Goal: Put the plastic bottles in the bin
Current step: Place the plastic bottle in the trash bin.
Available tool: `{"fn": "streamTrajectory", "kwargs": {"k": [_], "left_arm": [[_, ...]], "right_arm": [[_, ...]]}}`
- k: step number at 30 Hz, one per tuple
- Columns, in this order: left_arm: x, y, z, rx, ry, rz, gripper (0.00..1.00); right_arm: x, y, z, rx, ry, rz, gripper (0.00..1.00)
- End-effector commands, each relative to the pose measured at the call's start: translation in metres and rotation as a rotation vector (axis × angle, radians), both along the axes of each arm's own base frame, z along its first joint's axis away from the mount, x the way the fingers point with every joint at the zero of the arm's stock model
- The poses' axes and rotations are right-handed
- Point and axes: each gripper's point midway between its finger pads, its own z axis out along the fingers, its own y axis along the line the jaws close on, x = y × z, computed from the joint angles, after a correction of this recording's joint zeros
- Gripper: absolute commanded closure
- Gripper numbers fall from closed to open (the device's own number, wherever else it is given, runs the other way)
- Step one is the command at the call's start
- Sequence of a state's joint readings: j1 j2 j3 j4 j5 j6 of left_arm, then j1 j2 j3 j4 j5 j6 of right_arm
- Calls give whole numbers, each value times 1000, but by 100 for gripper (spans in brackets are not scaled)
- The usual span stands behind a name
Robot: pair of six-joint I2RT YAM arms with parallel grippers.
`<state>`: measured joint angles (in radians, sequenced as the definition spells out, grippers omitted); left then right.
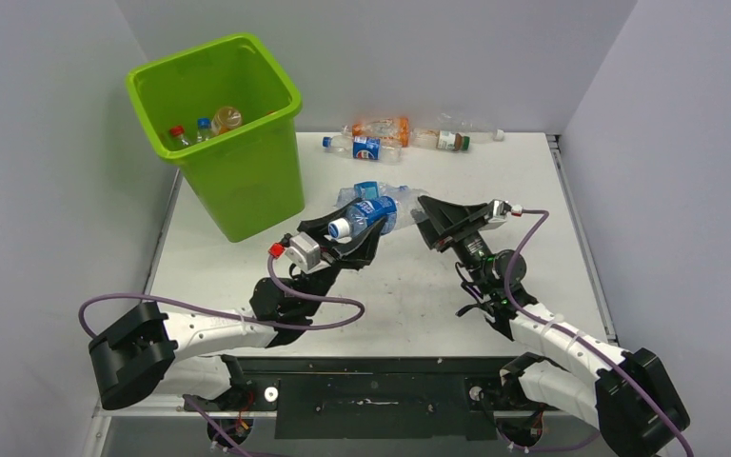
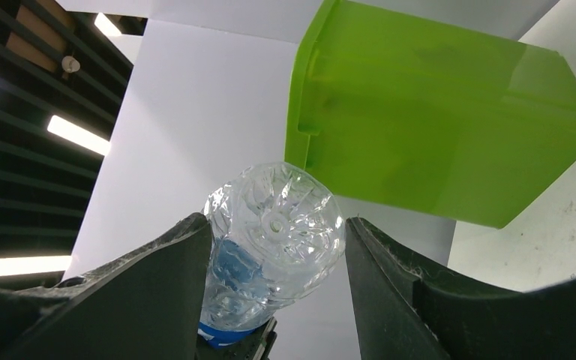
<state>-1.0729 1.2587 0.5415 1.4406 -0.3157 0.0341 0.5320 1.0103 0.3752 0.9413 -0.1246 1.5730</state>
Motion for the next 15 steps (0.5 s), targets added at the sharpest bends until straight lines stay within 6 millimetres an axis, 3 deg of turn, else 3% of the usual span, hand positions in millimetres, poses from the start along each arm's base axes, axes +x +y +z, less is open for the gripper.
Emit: {"fn": "streamTrajectory", "kwargs": {"k": [1, 4, 6, 8, 10, 11, 13, 15], "left_arm": [[-7, 11, 27, -72, -48, 6, 72], [-10, 18, 30, -74, -46, 6, 76], [-13, 24, 33, -60, -31, 2, 75], [-13, 24, 27, 19, 23, -15, 73], [-15, 23, 21, 116, 127, -84, 72], [-19, 27, 27, 142, 169, -135, 72], [-24, 28, 23, 242, 267, -232, 70], [-42, 25, 20, 332, 324, -389, 69]], "right_arm": [[-13, 2, 19, 12, -85, 32, 51], [-19, 8, 27, -86, -149, 66, 12], [-12, 8, 13, -283, -114, 64, 1], [-9, -4, 10, -512, -135, 16, 6], [-12, -19, 20, -709, -219, -45, 7], [-15, -25, 25, -791, -264, -61, 8], [-26, -30, 41, -915, -368, -65, 8], [-40, -27, 54, -975, -469, -23, 8]]}}
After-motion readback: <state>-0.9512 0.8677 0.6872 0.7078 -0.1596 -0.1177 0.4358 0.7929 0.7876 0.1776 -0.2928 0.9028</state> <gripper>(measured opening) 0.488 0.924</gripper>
